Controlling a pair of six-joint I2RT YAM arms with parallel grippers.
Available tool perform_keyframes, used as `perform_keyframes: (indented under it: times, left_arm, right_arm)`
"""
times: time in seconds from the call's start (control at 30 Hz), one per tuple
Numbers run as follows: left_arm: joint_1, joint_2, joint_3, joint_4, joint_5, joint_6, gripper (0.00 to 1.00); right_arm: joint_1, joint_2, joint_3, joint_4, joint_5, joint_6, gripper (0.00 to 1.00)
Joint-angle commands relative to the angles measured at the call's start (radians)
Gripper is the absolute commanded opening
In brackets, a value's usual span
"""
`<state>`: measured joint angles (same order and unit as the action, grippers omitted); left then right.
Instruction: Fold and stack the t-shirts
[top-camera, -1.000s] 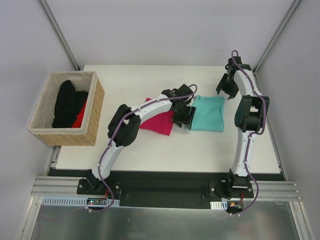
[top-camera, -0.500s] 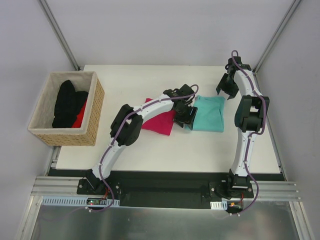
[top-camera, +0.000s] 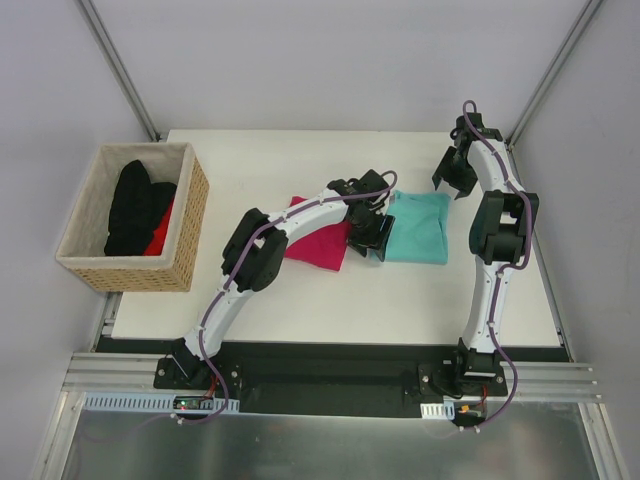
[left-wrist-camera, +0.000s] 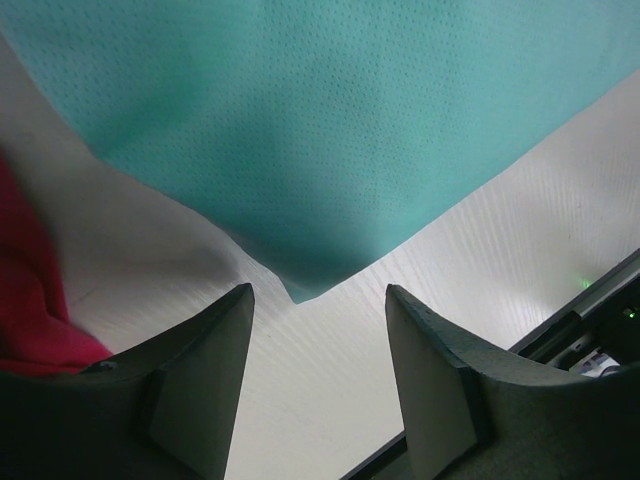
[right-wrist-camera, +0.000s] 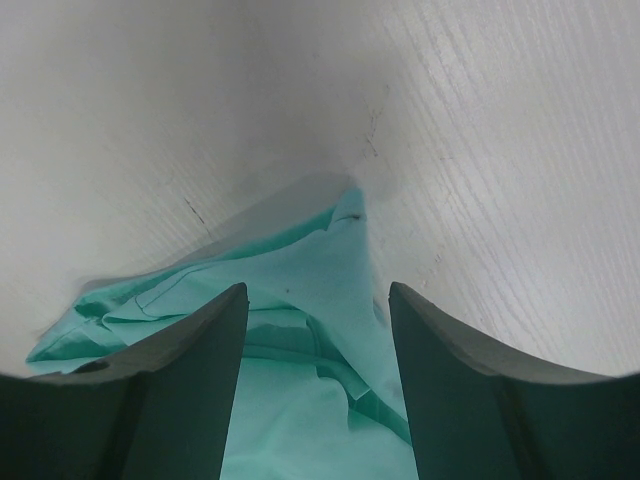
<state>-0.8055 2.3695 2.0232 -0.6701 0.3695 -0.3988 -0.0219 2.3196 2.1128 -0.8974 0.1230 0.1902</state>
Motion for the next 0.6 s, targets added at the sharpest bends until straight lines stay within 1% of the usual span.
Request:
perform_keyframes:
  times: [0.0, 0.33, 0.4, 0.43, 0.57]
  left_arm:
    - [-0.006, 0.014, 0.045, -0.017, 0.034, 0.028, 0.55]
    - [-0.008, 0.028, 0.058, -0.022, 0.042, 0.026, 0.54]
    - [-0.008, 0.03, 0.062, -0.022, 0.048, 0.026, 0.52]
    - [-0.006, 0.033, 0.065, -0.022, 0.046, 0.026, 0.46]
    - [-0.008, 0.034, 0.065, -0.023, 0.049, 0.026, 0.4]
  right_arm:
    - [-0.001, -0.039, 0.026, -0.003, 0.007, 0.003, 0.62]
    - [-0.009, -0.04, 0.032, -0.006, 0.009, 0.002, 0.62]
    - [-0.009, -0.039, 0.032, -0.005, 0.009, 0.002, 0.62]
    - [-0.009, -0.039, 0.03, -0.005, 0.007, 0.003, 0.62]
    - [-0.01, -0.039, 0.029, -0.006, 0.006, 0.005, 0.62]
